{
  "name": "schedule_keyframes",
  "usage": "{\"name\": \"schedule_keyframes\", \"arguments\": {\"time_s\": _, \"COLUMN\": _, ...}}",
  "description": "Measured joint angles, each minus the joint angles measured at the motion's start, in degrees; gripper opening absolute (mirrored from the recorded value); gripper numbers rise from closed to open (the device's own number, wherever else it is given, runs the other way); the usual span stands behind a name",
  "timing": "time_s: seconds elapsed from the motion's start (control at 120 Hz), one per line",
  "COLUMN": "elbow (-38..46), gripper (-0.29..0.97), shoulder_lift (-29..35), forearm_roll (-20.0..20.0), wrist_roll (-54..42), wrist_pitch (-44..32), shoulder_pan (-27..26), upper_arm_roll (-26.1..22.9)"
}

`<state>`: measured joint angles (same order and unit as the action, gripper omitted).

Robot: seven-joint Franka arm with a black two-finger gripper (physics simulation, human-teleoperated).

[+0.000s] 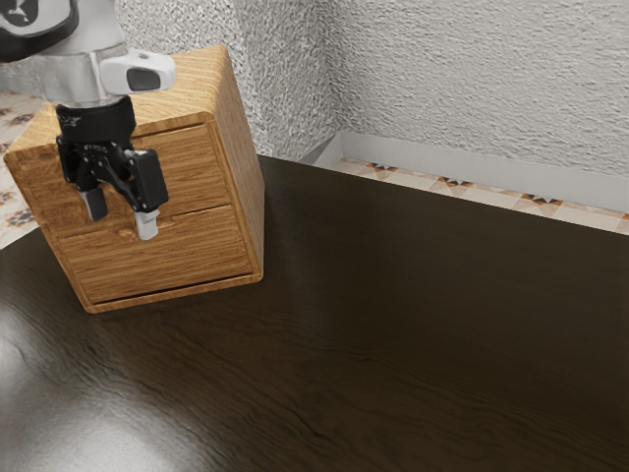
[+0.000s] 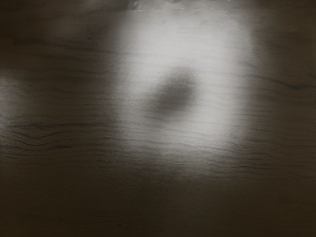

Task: Pull the drawer handle with one arm to open the drawer

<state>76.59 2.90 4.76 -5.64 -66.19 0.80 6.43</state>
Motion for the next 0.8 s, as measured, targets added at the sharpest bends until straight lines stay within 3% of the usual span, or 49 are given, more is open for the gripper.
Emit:
{"name": "schedule_keyframes", "arguments": {"time_s": 0.208, "elbow": 0.9, "gripper": 0.68, "shoulder_lift": -0.2, "forearm_roll": 1.8, "wrist_roll": -0.5, "wrist_pitch": -10.4, "shoulder_pan": -2.3, "upper_arm_roll": -1.1}}
{"name": "schedule_keyframes", "arguments": {"time_s": 0.375, "elbow": 18.0, "gripper": 0.68, "shoulder_lift": 17.7, "forearm_roll": 3.2, "wrist_roll": -14.4, "wrist_pitch": -23.1, "shoulder_pan": -0.9, "upper_arm_roll": -6.3}}
{"name": "schedule_keyframes", "arguments": {"time_s": 0.492, "elbow": 25.5, "gripper": 0.67, "shoulder_lift": 27.0, "forearm_roll": 5.3, "wrist_roll": -24.7, "wrist_pitch": -29.0, "shoulder_pan": -0.4, "upper_arm_roll": -5.4}}
{"name": "schedule_keyframes", "arguments": {"time_s": 0.625, "elbow": 29.0, "gripper": 0.68, "shoulder_lift": 28.6, "forearm_roll": 9.0, "wrist_roll": -35.2, "wrist_pitch": -31.8, "shoulder_pan": 0.9, "upper_arm_roll": -3.4}}
{"name": "schedule_keyframes", "arguments": {"time_s": 0.7, "elbow": 34.4, "gripper": 0.68, "shoulder_lift": 28.3, "forearm_roll": 12.4, "wrist_roll": -40.2, "wrist_pitch": -36.6, "shoulder_pan": 4.4, "upper_arm_roll": -3.3}}
{"name": "schedule_keyframes", "arguments": {"time_s": 0.8, "elbow": 37.3, "gripper": 0.68, "shoulder_lift": 27.1, "forearm_roll": 14.0, "wrist_roll": -45.4, "wrist_pitch": -42.8, "shoulder_pan": 6.7, "upper_arm_roll": -3.1}}
